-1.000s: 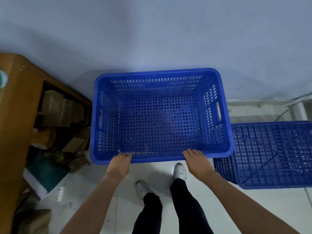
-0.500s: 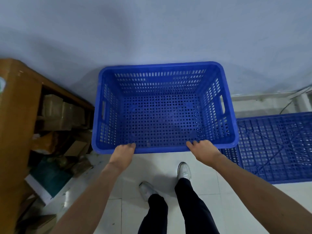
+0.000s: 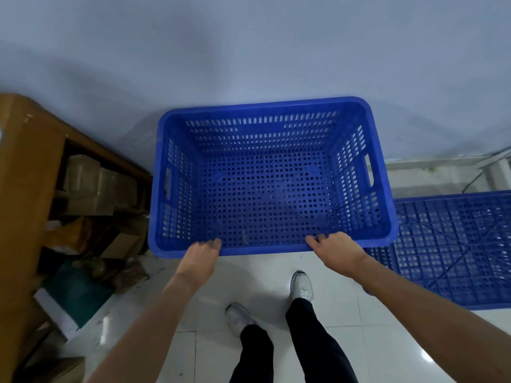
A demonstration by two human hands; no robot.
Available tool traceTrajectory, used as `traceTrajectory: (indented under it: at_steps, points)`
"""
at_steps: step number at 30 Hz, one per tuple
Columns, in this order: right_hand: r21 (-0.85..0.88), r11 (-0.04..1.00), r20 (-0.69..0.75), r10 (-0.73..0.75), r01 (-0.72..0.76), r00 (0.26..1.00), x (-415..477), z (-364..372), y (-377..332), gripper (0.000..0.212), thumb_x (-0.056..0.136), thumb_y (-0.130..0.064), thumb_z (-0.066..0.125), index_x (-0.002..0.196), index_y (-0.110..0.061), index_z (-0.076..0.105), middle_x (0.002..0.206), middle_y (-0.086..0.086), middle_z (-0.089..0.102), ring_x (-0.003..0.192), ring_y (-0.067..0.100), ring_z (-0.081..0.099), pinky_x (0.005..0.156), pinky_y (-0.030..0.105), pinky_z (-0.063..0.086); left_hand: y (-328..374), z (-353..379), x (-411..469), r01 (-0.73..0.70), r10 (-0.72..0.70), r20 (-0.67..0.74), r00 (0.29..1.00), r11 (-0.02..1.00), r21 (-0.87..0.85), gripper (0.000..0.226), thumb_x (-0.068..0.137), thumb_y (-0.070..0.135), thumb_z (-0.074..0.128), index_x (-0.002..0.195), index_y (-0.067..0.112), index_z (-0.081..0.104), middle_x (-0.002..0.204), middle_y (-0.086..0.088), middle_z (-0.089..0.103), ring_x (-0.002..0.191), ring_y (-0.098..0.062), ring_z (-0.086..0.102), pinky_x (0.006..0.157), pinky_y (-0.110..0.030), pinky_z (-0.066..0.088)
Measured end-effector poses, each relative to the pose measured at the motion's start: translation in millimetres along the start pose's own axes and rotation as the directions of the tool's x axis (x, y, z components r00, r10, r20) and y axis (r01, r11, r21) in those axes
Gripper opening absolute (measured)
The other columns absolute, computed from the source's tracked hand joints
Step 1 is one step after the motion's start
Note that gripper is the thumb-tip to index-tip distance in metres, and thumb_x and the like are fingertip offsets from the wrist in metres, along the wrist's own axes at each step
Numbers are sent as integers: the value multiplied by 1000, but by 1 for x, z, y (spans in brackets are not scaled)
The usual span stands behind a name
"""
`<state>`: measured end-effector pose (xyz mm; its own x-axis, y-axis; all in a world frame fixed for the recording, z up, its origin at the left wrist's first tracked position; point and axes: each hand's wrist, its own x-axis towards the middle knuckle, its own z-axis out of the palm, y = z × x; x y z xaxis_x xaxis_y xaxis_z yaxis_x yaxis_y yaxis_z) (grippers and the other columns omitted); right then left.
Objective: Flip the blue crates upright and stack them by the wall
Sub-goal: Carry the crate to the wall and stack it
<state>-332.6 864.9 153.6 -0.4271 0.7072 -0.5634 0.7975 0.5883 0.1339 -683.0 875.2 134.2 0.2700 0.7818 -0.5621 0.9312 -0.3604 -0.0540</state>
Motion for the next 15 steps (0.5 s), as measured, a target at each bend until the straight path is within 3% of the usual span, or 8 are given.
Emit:
traceTrajectory:
  at_steps: [2,7,15]
  points:
    - [5,1000,9,-6,5,1000,1,0,8,46,91,-4,46,134,-11,33,93,11,62,48,21,34,41,33,21,4,-1,5,-8,8,-2,1000,1000,6,34,90,2,46,122,13,46,104,-3,67,90,-22,67,76,-33,50]
    - [43,999,13,5,-5,1000,-4,13,2,48,91,-4,47,137,-11,33,100,12,63,70,27,61,51,36,34,9,0,13,-29,28,31,999,999,20,39,91,2,43,129,12,44,111,-5,65,95,-24,67,79,-35,53]
    - [149,985,5,84,-84,996,-9,17,-2,48,92,-7,51,136,-12,33,108,12,61,81,28,64,55,35,37,6,-7,12,-18,17,94,995,1000,10,39,90,2,44,127,15,45,115,-3,64,99,-24,66,84,-37,54]
